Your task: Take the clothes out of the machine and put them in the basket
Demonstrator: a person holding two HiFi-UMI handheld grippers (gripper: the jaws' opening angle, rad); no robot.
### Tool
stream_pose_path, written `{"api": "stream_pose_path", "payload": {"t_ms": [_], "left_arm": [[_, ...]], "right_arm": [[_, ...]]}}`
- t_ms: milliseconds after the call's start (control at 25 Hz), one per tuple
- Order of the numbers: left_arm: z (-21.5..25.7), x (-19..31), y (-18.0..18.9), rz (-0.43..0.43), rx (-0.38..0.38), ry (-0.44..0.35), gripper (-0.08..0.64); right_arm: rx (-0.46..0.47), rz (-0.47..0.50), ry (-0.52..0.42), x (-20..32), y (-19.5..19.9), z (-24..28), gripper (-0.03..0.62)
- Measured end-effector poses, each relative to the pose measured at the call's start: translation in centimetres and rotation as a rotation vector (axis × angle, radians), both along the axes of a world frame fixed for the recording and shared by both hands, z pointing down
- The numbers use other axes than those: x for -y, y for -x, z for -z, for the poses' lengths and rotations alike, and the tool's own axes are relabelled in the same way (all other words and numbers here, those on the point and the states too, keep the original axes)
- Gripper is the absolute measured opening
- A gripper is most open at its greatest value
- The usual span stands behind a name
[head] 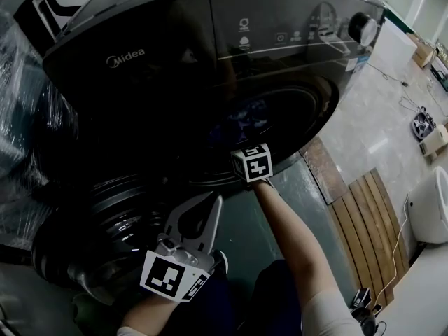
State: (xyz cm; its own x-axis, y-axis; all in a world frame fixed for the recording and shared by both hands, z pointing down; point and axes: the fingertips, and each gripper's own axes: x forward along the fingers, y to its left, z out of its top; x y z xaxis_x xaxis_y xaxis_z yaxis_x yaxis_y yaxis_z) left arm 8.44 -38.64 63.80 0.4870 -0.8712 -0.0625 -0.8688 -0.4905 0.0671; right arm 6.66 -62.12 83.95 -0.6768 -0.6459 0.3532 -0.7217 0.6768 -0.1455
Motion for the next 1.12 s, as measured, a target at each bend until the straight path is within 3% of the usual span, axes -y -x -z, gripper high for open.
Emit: {"api": "stream_pose_path", "payload": {"t_ms": [240,640,1120], "left_arm": [[-0.2,0.0,-0.2,-0.015,0.012,-0.004,0.017],[0.7,-1.3,-1.0,-0.118,-0.013,-0.065,0.017],[1.3,-2.9,-1.6,-0.198,0.007,-0.120,0.017]], "right_arm": [[-0.003,-0.012,0.007,0.9,0.4,-0.5,0.444],[-0.018,-0.025,0.030,1.7,1.3,-1.3,0.419],[-0.039,-0.096,0.020,2.2,0.6,-1.7,0.217]]}}
